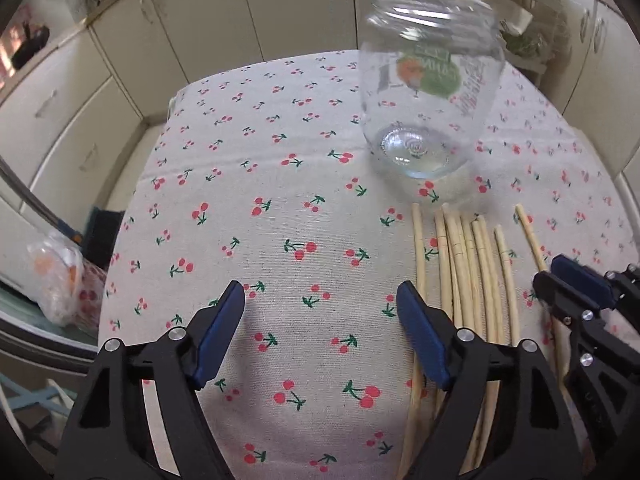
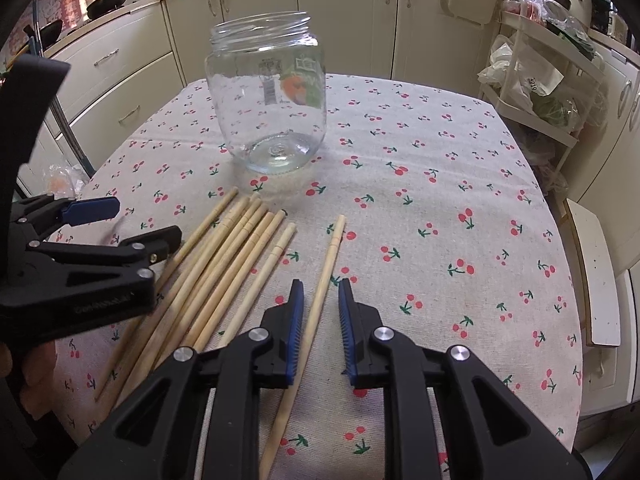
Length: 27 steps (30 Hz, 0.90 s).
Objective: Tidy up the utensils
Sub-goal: 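Close the right gripper on one wooden stick while the left gripper grasps another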
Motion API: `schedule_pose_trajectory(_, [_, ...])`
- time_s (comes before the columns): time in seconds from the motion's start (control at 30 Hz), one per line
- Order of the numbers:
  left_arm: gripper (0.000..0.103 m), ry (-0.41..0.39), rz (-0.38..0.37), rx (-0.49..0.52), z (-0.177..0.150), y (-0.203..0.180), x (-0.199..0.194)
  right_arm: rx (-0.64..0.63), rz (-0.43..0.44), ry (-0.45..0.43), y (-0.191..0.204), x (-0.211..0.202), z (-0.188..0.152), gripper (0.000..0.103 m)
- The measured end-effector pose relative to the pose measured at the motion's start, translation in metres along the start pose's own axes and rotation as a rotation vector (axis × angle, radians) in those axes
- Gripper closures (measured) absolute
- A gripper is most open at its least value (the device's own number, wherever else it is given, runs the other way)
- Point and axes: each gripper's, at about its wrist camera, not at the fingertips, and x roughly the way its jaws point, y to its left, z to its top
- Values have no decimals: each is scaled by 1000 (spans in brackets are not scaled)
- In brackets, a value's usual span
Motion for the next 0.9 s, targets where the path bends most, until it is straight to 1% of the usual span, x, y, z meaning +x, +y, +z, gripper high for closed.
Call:
schedule_pose_trajectory(0.07, [28, -16, -12, -2, 1, -1, -4, 4, -2, 1, 0, 0, 1, 84])
schedule_pose_trajectory(0.17, [28, -15, -33, 23, 3, -9, -2, 11, -3, 1, 0, 1, 1, 84])
schedule_pose_trajectory(0.27, [28, 2, -25, 48, 2, -18, 7, 11, 0, 0, -1, 1, 1, 84])
schedule_pose_trajectory(0.33, [28, -5, -17, 46, 3, -19, 8, 5, 1, 1, -1, 1, 1, 84])
schedule_pose_trajectory(0.4, [30, -2, 1, 46, 4, -18, 7, -1, 2, 2, -1, 2, 2, 84])
schedule_pose_trajectory(0.43, [33, -1, 9, 47, 4, -17, 6, -3, 4, 3, 0, 3, 4, 84])
schedule_pose_trajectory(0.5, [37, 5, 7, 43, 2, -14, 5, -2, 7, 7, -1, 4, 5, 84])
schedule_pose_trajectory(0.73, [38, 7, -4, 43, 13, -17, 13, 6, 0, 21, -6, 8, 11, 84])
schedule_pose_trajectory(0.8, [46, 2, -13, 42, 16, -20, 14, -12, -8, 22, -4, 9, 13, 84])
schedule_pose_trajectory(0.83, [56, 3, -28, 39, 16, -20, 14, -28, -13, 21, -3, 9, 13, 85])
schedule_pose_trajectory(0.87, [68, 4, -45, 39, 17, -22, 14, -36, -10, 21, -2, 10, 13, 91])
schedule_pose_trajectory(0.9, [76, 3, -63, 44, 17, -23, 13, -50, -6, 23, 0, 10, 14, 95])
